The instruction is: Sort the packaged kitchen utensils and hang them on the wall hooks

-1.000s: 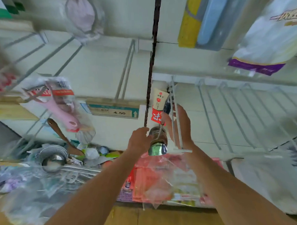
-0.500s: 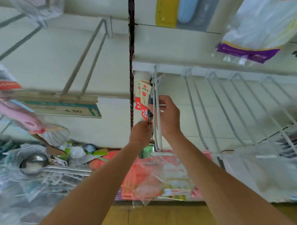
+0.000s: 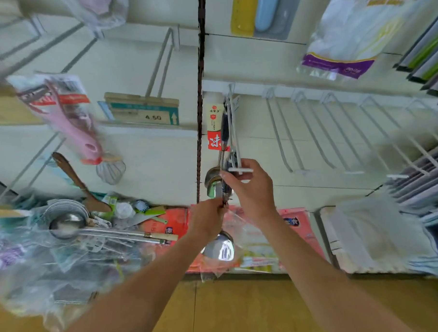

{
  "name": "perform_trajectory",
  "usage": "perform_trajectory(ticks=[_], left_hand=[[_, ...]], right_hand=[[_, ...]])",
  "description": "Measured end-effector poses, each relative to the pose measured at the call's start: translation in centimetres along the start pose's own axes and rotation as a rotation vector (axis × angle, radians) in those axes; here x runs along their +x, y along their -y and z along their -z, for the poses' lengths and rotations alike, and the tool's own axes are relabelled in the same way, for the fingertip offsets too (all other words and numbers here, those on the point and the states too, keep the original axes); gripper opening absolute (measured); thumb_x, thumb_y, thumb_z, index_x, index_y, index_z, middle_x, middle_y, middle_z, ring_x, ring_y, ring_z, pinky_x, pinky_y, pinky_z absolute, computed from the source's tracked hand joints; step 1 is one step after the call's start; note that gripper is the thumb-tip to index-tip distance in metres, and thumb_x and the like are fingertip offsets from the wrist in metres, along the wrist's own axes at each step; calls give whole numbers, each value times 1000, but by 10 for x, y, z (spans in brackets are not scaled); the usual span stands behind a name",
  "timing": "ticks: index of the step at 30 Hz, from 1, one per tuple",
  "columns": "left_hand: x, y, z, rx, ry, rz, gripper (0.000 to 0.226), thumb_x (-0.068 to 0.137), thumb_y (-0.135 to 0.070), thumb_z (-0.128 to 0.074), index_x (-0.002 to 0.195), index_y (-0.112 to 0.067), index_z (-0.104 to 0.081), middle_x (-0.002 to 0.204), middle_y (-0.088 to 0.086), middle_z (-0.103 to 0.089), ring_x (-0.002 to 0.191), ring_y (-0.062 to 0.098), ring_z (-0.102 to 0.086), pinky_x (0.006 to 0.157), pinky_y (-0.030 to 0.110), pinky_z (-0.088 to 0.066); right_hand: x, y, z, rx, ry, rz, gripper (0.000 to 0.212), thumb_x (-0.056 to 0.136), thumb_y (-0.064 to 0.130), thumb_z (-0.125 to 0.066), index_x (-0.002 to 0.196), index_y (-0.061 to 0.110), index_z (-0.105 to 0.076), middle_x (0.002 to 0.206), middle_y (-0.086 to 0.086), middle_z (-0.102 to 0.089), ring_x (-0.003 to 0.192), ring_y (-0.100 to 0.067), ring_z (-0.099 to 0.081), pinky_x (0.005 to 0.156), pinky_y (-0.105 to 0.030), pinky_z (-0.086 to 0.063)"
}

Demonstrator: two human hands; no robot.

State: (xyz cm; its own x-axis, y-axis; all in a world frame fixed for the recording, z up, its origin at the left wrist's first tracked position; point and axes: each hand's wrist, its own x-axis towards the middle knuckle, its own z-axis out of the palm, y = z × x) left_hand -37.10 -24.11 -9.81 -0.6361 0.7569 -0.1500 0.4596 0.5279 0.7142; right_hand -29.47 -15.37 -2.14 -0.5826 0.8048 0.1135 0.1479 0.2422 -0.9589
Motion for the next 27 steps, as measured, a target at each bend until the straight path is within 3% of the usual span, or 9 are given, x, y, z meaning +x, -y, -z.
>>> perform_trajectory(ticks=[7,11,15,21,24,27], left_hand=[[-72,10,-6,21,57,-104,18,96,-13,-53,81,-17,-62,85,-1,-67,81,16,-62,82,39,-52],[-114,12,0,-18,103,-102,20,99,-16,-48,88,-18,-65,88,0,-70,82,18,-64,82,35,-53],[-151,24,18,-75,76,-86,21,98,-7,-46,93,-5,-67,89,8,-69,78,19,-59,65,26,-39],[-208,84,82,-174,-18,-21,30,86,-22,-41,85,-5,-66,82,10,-68,76,30,-61,67,39,-44],[-240,121,134,-164,-114,19,19,93,-8,-51,93,-4,-69,92,9,-71,79,20,-61,64,31,-39],[-272,168,192,-211,-211,84,16,94,-5,-54,97,-6,-70,94,7,-73,83,18,-65,73,33,-49]], right_hand=[[-75,15,10,-67,-30,-11,26,82,24,-79,105,21,-67,95,4,-69,79,0,-61,72,-8,-46],[-114,23,8,-77,-50,-18,27,81,27,-79,105,21,-67,96,4,-69,81,-1,-62,73,-9,-46],[-147,37,-12,-74,-24,-32,26,80,27,-80,103,25,-66,97,4,-68,82,-1,-62,74,-13,-48],[-194,78,-94,-56,117,45,27,82,27,-79,105,27,-65,101,7,-67,86,5,-63,75,-9,-48],[-217,109,-154,-86,224,124,26,82,32,-78,104,29,-64,101,6,-66,89,-1,-64,80,-18,-50],[-242,147,-220,-82,321,188,25,82,35,-77,102,30,-63,100,6,-65,89,-4,-64,81,-22,-51]])
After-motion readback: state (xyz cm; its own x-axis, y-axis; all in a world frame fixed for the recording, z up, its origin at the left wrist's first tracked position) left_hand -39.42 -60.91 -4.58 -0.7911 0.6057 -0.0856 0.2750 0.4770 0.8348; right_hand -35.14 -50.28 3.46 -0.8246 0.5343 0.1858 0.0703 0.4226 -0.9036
